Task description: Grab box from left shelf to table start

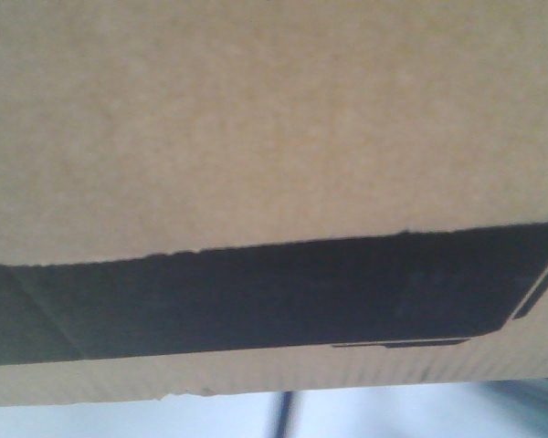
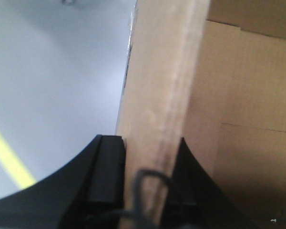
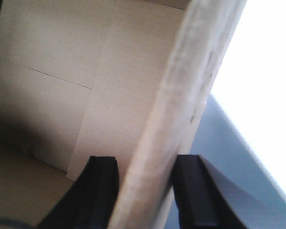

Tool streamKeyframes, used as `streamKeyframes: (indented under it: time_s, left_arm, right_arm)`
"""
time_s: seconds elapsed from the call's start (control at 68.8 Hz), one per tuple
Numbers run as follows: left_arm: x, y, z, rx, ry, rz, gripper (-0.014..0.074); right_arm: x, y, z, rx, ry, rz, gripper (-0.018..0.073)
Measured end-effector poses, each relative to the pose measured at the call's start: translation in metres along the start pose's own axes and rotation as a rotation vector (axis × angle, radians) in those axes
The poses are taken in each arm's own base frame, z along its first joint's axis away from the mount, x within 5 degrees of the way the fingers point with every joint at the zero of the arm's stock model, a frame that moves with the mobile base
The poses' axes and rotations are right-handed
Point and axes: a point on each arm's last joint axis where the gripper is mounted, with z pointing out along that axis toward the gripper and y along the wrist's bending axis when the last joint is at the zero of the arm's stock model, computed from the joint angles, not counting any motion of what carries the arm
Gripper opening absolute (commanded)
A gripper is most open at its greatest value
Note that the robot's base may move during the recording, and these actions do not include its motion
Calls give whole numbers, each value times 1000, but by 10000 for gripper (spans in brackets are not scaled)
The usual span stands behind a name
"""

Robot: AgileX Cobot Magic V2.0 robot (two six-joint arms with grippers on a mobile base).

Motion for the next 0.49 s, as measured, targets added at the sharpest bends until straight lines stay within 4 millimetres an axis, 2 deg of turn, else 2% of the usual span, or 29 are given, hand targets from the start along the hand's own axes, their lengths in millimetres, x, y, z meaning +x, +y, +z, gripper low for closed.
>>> streamKeyframes:
  time_s: [0.494]
  left_arm:
    - [0, 0, 0, 0, 0, 0, -92]
  right_arm:
    - [0, 0, -1, 0, 0, 0, 57]
